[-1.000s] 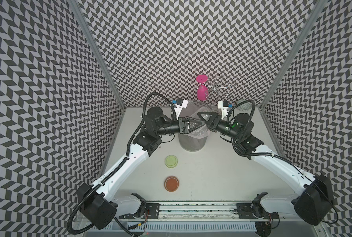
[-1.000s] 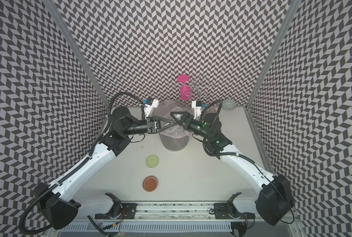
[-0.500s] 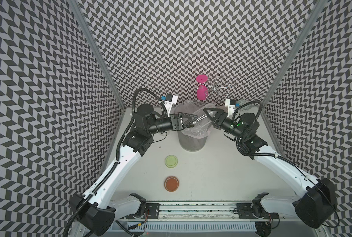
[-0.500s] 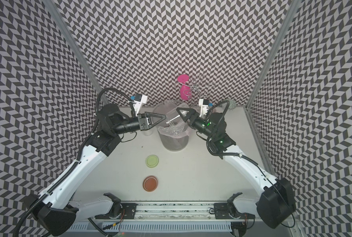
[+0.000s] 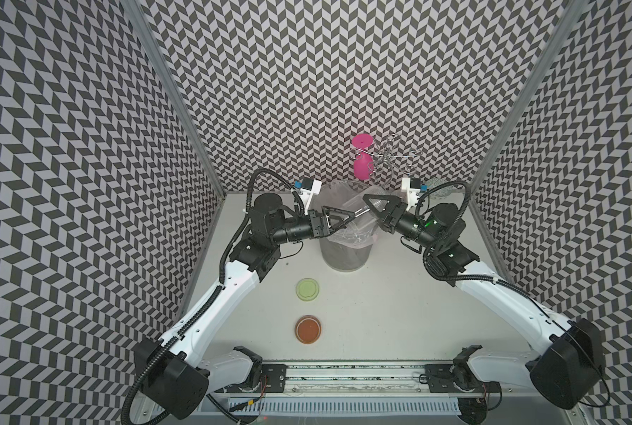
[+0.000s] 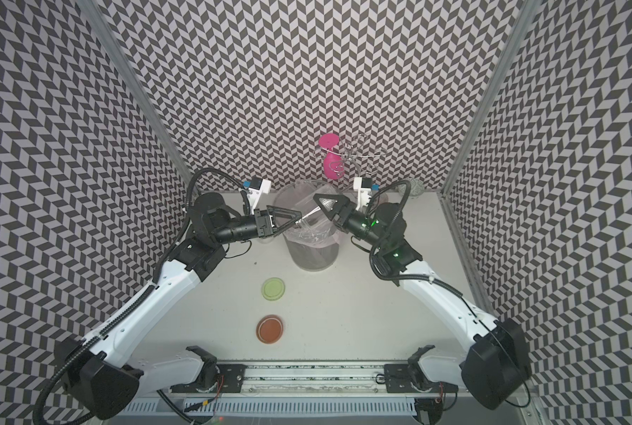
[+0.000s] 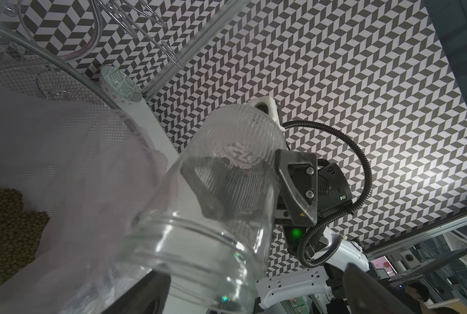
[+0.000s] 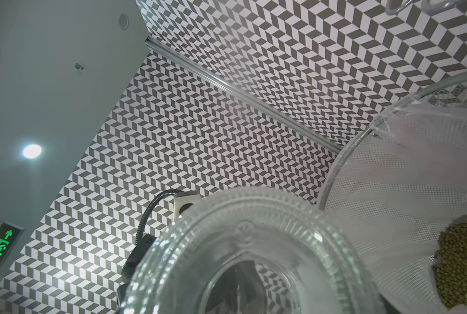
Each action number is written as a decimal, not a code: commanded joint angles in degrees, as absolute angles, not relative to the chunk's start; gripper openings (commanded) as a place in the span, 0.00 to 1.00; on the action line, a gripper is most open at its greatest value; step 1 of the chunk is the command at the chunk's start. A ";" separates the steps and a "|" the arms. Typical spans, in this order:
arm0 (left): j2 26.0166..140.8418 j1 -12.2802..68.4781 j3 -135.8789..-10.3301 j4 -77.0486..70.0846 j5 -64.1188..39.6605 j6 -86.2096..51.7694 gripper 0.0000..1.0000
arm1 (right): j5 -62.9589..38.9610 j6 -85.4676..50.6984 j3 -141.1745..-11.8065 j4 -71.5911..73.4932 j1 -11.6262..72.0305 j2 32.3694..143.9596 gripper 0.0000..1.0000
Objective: Empty moldy mung beans from jars
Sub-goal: Place the jar at the center of the board.
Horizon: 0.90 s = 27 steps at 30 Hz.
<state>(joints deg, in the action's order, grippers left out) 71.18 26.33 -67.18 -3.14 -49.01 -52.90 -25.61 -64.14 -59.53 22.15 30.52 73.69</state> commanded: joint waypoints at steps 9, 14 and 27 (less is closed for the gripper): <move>74.03 27.44 -69.81 -14.23 -51.59 -57.10 0.71 | -25.13 -65.14 -62.16 30.73 33.14 75.16 0.59; 74.61 27.21 -70.47 -13.80 -50.72 -56.46 0.37 | -24.42 -66.85 -60.62 32.98 33.13 75.17 0.59; 74.38 24.76 -73.06 -5.31 -47.90 -51.01 0.00 | -23.90 -67.89 -58.82 34.28 32.81 75.33 0.73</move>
<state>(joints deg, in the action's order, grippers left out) 74.54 26.22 -70.98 -11.27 -51.42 -50.74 -22.44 -75.61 -59.37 31.27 32.62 75.37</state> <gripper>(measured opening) 0.109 0.823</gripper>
